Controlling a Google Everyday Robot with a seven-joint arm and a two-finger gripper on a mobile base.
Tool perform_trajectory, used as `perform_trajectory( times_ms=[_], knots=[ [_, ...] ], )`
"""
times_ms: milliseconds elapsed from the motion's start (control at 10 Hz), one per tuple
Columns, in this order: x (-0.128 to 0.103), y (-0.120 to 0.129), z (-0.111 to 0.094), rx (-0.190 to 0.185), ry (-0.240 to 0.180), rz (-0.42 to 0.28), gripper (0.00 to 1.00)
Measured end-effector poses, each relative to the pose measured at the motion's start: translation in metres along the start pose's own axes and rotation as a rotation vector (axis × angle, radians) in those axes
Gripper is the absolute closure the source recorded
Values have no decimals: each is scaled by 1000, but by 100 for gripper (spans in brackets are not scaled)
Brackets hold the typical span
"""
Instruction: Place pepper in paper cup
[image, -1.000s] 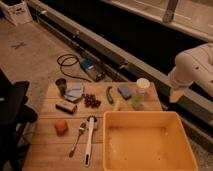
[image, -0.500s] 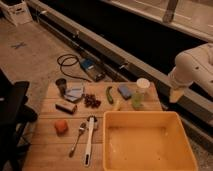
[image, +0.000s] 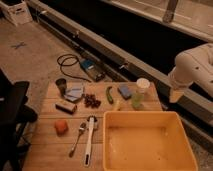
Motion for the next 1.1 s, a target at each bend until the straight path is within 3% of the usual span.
perform_trajectory(
  times_ms=[400, 700, 1100],
  knots=[
    [-11, -4, -5, 21, -11, -16, 20],
    [-57, -15, -10, 32, -82, -45, 20],
    [-137, -15, 1, -5, -220, -105, 20]
  ],
)
